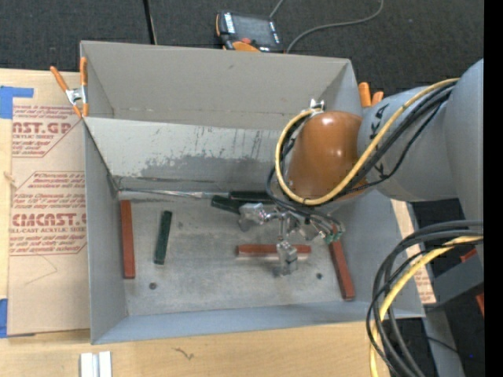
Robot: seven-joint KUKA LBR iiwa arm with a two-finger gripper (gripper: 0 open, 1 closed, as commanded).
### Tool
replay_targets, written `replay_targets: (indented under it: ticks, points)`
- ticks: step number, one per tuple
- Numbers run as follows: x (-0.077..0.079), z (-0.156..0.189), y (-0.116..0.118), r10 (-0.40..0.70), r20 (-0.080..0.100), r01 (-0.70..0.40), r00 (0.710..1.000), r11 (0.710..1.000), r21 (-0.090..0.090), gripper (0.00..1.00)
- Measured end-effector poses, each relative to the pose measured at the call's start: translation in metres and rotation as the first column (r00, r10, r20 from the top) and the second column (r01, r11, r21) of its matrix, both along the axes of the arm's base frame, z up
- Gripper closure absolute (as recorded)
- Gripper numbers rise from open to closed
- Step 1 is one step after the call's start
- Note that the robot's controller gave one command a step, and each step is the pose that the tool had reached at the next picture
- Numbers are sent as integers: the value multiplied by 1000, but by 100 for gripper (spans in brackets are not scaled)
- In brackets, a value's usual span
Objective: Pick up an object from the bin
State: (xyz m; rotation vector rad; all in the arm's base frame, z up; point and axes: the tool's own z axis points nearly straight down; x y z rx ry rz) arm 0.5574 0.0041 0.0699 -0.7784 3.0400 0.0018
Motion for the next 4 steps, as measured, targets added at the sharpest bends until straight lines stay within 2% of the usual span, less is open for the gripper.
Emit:
replay_targets:
  ticks: [1, 2, 3, 4]
  points:
    - [0, 0, 0, -3, -2, 3, 1000, 1000, 1, 100]
    - [0, 0, 0, -3, -2, 3, 1000, 1000, 1, 0]
    - [0, 0, 0, -3, -1, 3, 1000, 1000, 1, 100]
    - [17, 146, -15, -54, 8, 54, 999, 999, -1, 100]
